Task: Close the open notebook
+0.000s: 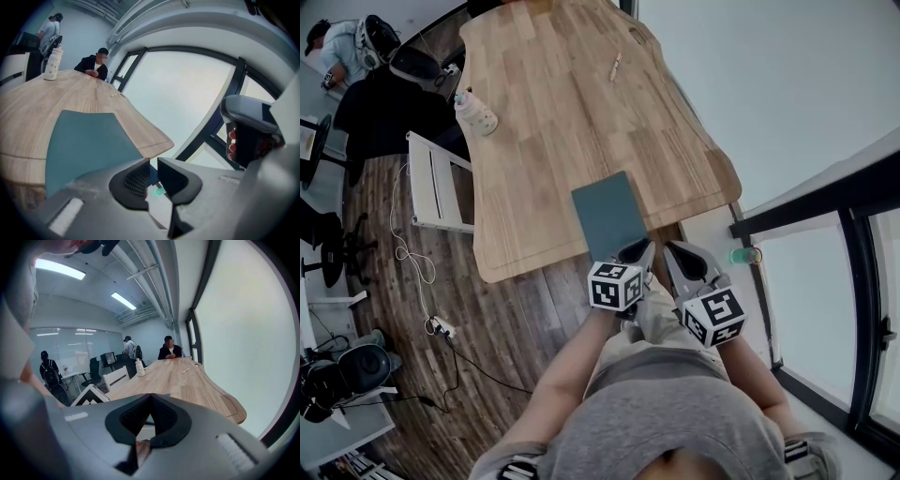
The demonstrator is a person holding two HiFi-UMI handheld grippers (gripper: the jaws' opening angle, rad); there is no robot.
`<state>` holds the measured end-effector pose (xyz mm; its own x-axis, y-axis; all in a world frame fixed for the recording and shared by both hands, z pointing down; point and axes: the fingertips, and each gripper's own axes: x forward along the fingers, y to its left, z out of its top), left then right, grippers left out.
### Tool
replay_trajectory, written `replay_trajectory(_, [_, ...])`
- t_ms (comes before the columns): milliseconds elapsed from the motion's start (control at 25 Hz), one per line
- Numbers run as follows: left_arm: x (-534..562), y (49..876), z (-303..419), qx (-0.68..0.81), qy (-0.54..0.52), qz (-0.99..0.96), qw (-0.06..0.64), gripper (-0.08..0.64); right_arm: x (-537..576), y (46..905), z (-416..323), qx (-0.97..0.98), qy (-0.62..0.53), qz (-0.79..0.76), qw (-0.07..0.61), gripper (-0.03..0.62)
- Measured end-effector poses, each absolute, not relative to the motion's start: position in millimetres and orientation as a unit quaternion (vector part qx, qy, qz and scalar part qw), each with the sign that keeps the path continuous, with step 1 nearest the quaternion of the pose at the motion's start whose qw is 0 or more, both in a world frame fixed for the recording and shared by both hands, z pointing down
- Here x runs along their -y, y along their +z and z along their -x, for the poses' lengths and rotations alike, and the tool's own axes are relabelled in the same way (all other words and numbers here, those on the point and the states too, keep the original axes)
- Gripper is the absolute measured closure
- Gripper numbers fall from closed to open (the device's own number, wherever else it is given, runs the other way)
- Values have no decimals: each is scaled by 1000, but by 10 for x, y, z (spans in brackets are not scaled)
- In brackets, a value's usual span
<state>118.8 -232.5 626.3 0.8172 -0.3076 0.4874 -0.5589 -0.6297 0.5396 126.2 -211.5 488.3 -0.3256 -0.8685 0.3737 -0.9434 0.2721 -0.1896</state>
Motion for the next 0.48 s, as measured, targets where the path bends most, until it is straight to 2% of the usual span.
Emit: replay_trajectory(480, [2265, 6024, -912, 269, 154, -890, 334, 489, 2030, 4772, -1026, 807, 176, -556, 94, 591])
